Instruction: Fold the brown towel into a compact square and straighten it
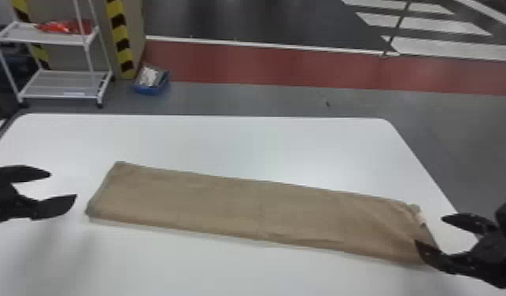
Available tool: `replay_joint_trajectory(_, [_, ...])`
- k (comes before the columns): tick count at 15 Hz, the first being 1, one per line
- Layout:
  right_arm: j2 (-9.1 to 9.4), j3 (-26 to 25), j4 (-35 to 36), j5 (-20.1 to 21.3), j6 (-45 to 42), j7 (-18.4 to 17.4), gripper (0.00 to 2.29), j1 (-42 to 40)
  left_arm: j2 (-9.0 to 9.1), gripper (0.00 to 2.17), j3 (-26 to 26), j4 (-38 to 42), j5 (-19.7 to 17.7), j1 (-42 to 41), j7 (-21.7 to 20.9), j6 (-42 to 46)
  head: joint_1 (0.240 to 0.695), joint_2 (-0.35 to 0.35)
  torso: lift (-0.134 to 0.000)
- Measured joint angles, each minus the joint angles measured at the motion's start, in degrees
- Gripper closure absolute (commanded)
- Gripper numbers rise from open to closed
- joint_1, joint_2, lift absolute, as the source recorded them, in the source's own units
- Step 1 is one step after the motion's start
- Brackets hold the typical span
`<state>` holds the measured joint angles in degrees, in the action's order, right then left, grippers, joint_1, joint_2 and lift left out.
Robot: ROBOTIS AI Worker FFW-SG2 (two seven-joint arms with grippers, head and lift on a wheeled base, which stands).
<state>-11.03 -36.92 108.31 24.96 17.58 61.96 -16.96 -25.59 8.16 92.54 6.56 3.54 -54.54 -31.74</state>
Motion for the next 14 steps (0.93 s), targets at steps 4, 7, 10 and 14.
replay_joint_trajectory(4, [0.20,-0.1,0.0,0.1,0.1,0.0,0.17,0.0,1.91,0.15,0.4,3.4,-3.3,-0.8,2.4,-8.1,0.695,-0.178,-0.124])
replay_joint_trajectory(7, [0.58,0.1,0.0,0.5,0.1,0.0,0.17,-0.1,4.53,0.15,0.4,8.0,-6.7,-1.4,8.9,-18.3,0.695,-0.194,-0.124])
replay_joint_trajectory(10, [0.80,0.3,0.3,0.7,0.1,0.0,0.17,-0.1,6.90,0.15,-0.8,8.4,-6.7,-0.2,13.1,-20.5,0.695,-0.204,-0.124])
replay_joint_trajectory(14, [0.80,0.1,0.3,0.8,0.3,0.0,0.17,-0.1,8.88,0.17,-2.3,7.2,-6.4,1.8,17.3,-24.7,0.695,-0.216,-0.124])
